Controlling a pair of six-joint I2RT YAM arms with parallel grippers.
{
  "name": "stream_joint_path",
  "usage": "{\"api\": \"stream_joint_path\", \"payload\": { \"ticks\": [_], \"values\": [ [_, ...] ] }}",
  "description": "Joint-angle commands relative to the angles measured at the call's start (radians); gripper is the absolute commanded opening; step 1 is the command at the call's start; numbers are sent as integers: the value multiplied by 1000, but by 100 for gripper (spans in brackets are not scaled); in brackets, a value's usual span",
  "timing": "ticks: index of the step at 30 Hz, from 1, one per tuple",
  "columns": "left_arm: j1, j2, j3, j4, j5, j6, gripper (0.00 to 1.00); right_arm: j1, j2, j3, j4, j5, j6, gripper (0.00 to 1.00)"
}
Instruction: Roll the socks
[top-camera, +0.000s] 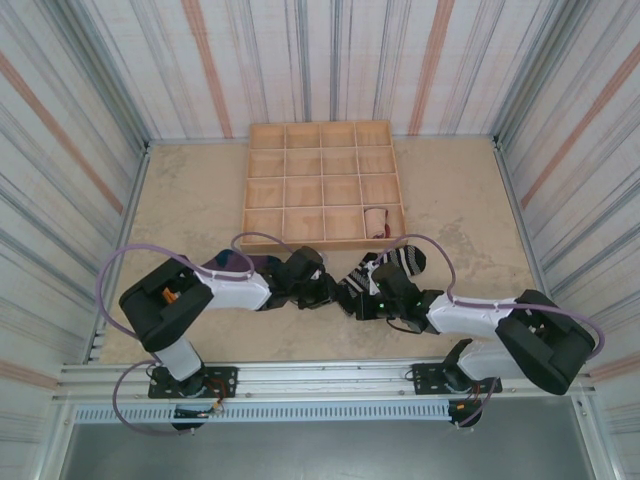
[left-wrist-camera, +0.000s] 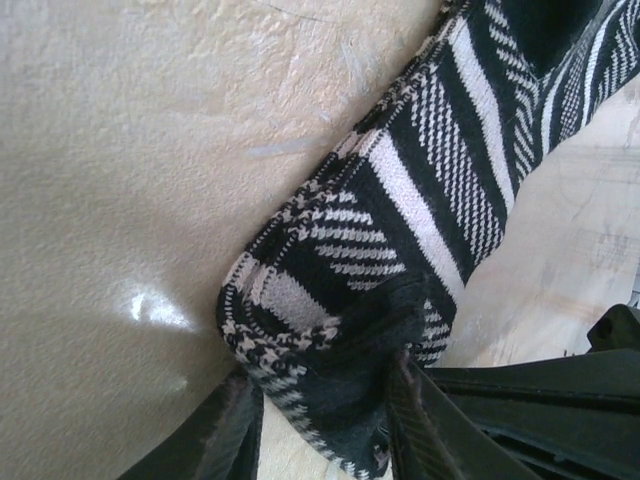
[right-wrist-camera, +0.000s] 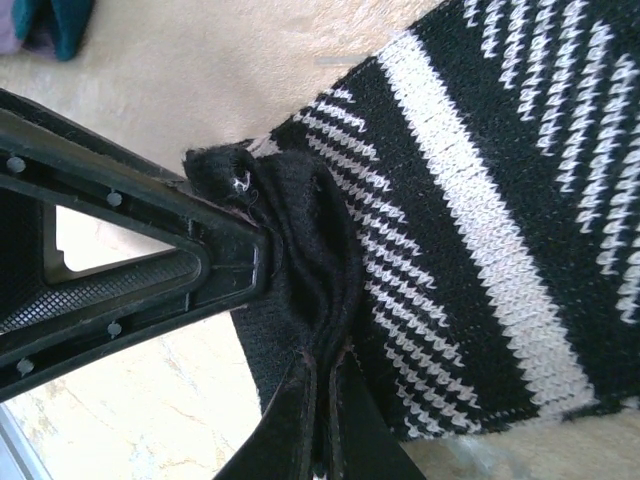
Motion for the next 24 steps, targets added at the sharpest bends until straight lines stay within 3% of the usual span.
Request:
{"api": "stream_joint_path", "payload": {
  "ticks": [1, 6, 11, 16, 21, 24],
  "values": [
    [8, 45, -19, -7, -31, -28, 30, -9, 29, 2, -50, -4, -24, 0],
    [14, 65, -22, -36, -38, -45, 24, -13, 18, 4, -44, -21, -47, 0],
    [37, 71, -40, -47, -14, -70, 7, -6, -14, 35, -127, 6, -108, 1],
    [51, 38, -35, -122, 5, -58, 0, 52, -99, 78, -250, 136, -154, 22],
    [58, -28, -39, -225, 9, -50, 0, 196, -169, 132, -347, 348, -194, 46],
    [72, -70, -46, -276, 27, -41, 0, 304, -160, 169, -378, 491, -223, 50]
  ]
}}
